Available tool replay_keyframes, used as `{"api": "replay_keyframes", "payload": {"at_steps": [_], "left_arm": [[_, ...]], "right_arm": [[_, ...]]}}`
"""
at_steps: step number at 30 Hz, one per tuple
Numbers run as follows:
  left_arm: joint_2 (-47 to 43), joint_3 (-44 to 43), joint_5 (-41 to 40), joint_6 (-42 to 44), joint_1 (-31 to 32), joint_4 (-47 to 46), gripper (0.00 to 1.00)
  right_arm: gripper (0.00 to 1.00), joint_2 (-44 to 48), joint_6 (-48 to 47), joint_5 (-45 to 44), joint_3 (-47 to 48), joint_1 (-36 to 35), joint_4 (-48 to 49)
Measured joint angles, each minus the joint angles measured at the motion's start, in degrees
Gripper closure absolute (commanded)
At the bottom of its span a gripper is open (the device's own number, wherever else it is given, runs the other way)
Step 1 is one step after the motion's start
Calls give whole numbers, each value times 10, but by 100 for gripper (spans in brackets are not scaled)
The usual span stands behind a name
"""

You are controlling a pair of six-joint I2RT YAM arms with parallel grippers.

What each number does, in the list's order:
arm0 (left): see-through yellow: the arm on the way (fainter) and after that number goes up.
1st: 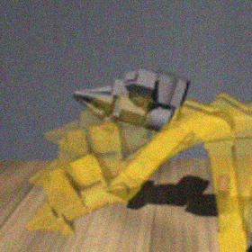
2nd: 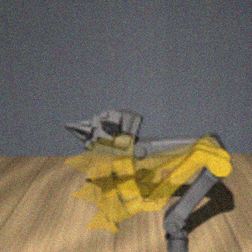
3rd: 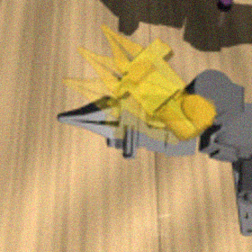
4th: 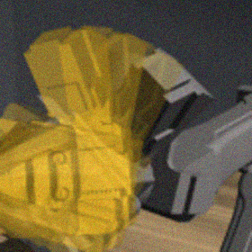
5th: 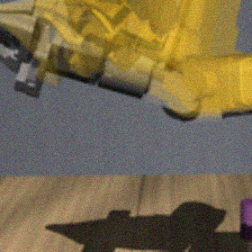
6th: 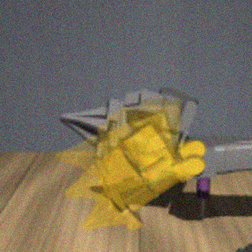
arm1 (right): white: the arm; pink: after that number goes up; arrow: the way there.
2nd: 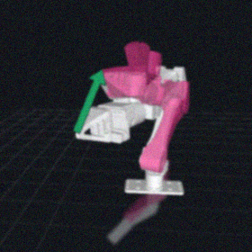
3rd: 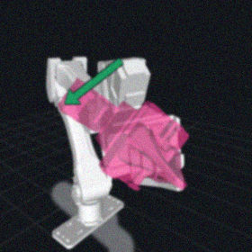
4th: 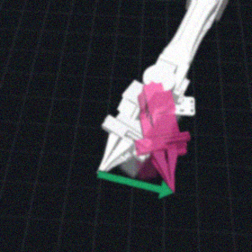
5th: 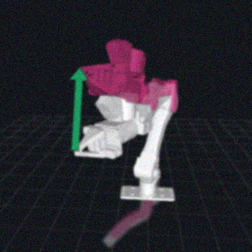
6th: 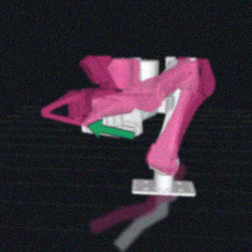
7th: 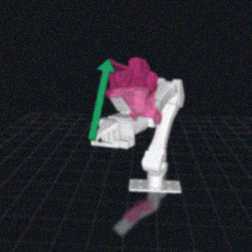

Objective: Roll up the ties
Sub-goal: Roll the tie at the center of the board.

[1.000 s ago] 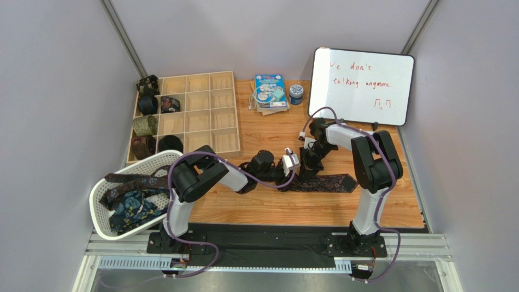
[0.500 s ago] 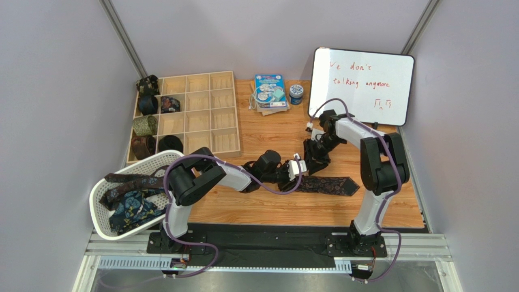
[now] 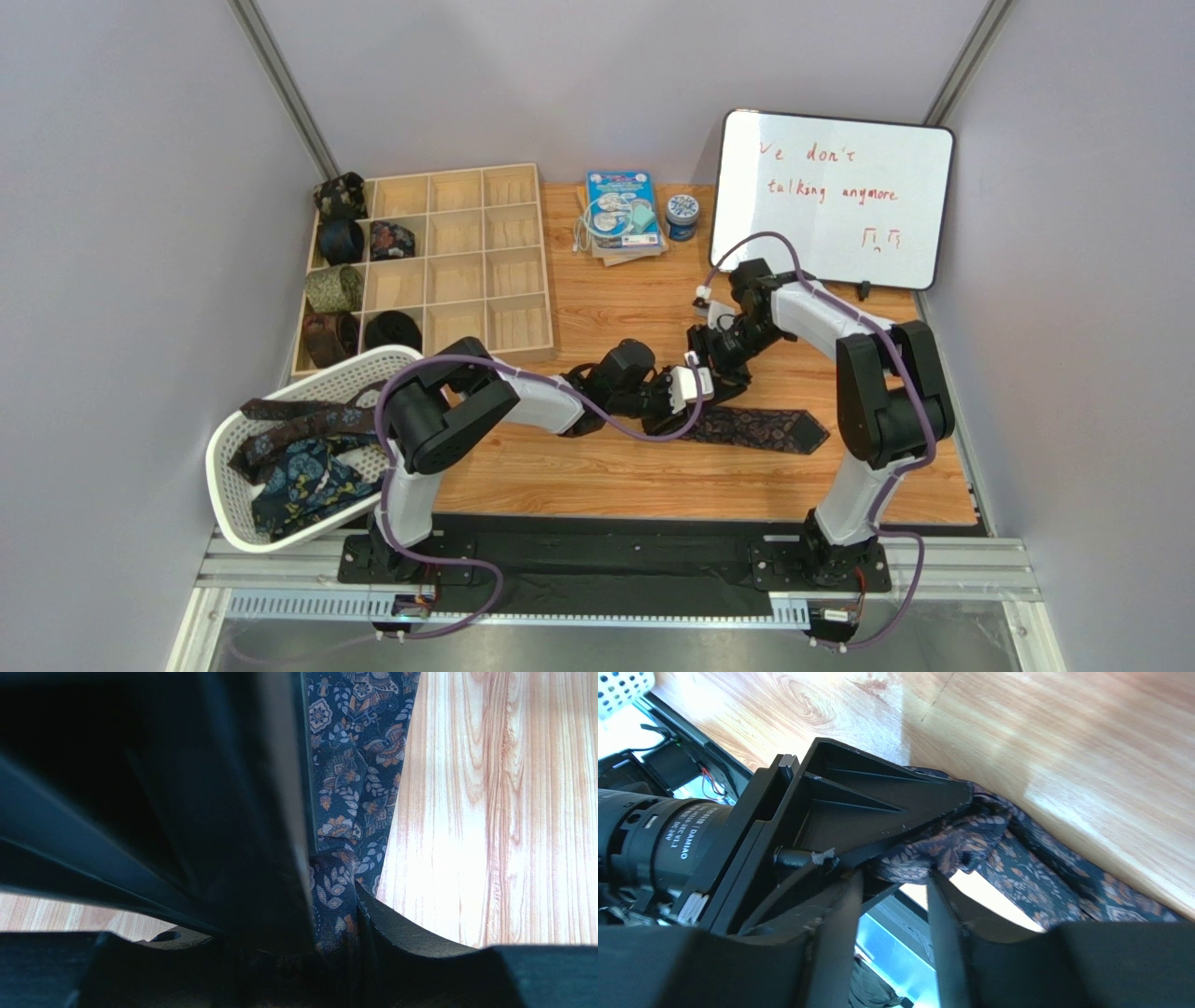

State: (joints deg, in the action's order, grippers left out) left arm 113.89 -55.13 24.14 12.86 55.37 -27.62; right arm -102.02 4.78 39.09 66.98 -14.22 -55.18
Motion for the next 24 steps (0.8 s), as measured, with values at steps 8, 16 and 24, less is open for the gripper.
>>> {"api": "replay_keyframes", "payload": {"at_steps": [8, 16, 24], "left_arm": [[0, -5, 2, 3, 0, 12, 60], [0, -8, 9, -4, -7, 15, 45], [-28, 36, 8, -27, -19, -4, 23]], "right_arm": [[100, -21, 5, 5, -6, -8, 11], [100, -21, 4, 11, -18, 10, 13], [100, -21, -2, -73, -32, 35, 1]]}}
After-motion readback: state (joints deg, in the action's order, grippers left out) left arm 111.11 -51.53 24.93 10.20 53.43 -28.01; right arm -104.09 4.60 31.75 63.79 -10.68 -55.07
